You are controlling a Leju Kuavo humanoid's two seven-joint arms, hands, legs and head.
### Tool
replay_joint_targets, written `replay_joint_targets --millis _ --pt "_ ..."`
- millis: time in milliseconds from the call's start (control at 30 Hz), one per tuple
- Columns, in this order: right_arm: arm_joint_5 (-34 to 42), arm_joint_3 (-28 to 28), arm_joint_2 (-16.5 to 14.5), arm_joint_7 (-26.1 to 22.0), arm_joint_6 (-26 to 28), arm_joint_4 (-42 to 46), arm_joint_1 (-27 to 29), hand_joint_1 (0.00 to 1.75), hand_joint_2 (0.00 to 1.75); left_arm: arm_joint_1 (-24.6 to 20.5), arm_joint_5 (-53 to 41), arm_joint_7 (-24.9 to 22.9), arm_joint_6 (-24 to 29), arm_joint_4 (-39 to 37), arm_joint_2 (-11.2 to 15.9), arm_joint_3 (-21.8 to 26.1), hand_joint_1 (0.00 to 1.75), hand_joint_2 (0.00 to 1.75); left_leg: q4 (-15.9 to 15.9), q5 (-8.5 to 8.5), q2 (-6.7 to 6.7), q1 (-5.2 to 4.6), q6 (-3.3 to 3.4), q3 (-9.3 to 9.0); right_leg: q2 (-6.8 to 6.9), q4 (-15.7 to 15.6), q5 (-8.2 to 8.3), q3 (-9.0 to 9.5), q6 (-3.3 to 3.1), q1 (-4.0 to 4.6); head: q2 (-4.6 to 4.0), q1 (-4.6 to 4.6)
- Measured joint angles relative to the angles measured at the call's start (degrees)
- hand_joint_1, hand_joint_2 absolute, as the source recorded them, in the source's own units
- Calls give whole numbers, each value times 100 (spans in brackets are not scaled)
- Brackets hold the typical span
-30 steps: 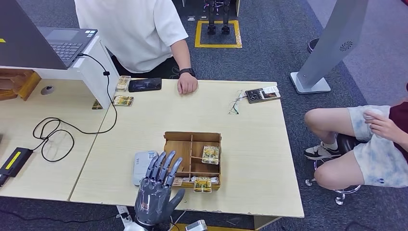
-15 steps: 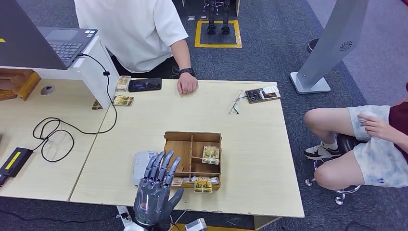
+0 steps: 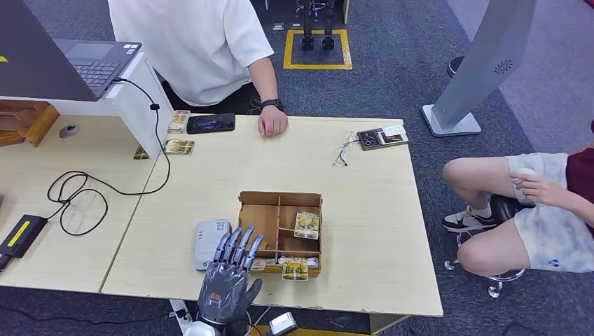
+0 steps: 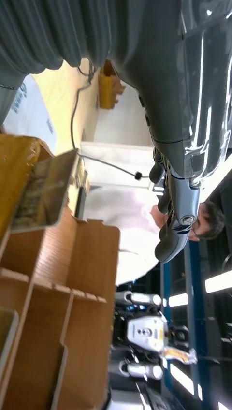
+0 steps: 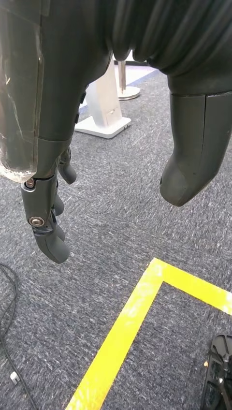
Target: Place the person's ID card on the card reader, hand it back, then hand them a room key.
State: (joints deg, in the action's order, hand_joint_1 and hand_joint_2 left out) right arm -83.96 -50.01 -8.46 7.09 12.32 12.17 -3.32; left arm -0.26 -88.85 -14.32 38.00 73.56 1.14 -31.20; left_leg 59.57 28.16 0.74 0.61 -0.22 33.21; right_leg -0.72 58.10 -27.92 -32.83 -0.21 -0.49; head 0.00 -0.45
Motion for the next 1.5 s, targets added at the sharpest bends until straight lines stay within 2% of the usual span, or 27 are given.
replay_joint_targets --millis 333,367,400,500,533,1500 --pt "1 -1 0 1 -8 0 0 0 175 -184 0 -365 -60 -507 37 -149 0 175 0 0 0 0 0 0 0 0 0 0 0 0 0 -1" --pt "1 -2 0 1 -6 0 0 0 175 -187 0 -391 -61 -525 35 -150 6 175 0 0 0 0 0 0 0 0 0 0 0 0 0 -1" --pt "1 -2 0 1 -2 0 0 0 175 -188 0 -405 -61 -540 33 -150 42 175 0 0 0 0 0 0 0 0 0 0 0 0 0 -1" --pt "3 -3 0 1 10 0 0 0 175 -184 0 -408 -62 -564 27 -150 167 175 0 0 0 0 0 1 0 0 0 0 0 0 0 -1" --pt "3 -4 0 1 13 0 0 0 175 -182 0 -394 -57 -568 25 -150 175 175 0 0 0 0 0 1 0 0 0 0 0 0 0 -1" --pt "-2 -28 0 -17 31 0 2 0 175 -143 29 -81 43 -565 -33 -136 175 175 0 0 0 0 0 1 0 0 0 1 0 0 0 -1"
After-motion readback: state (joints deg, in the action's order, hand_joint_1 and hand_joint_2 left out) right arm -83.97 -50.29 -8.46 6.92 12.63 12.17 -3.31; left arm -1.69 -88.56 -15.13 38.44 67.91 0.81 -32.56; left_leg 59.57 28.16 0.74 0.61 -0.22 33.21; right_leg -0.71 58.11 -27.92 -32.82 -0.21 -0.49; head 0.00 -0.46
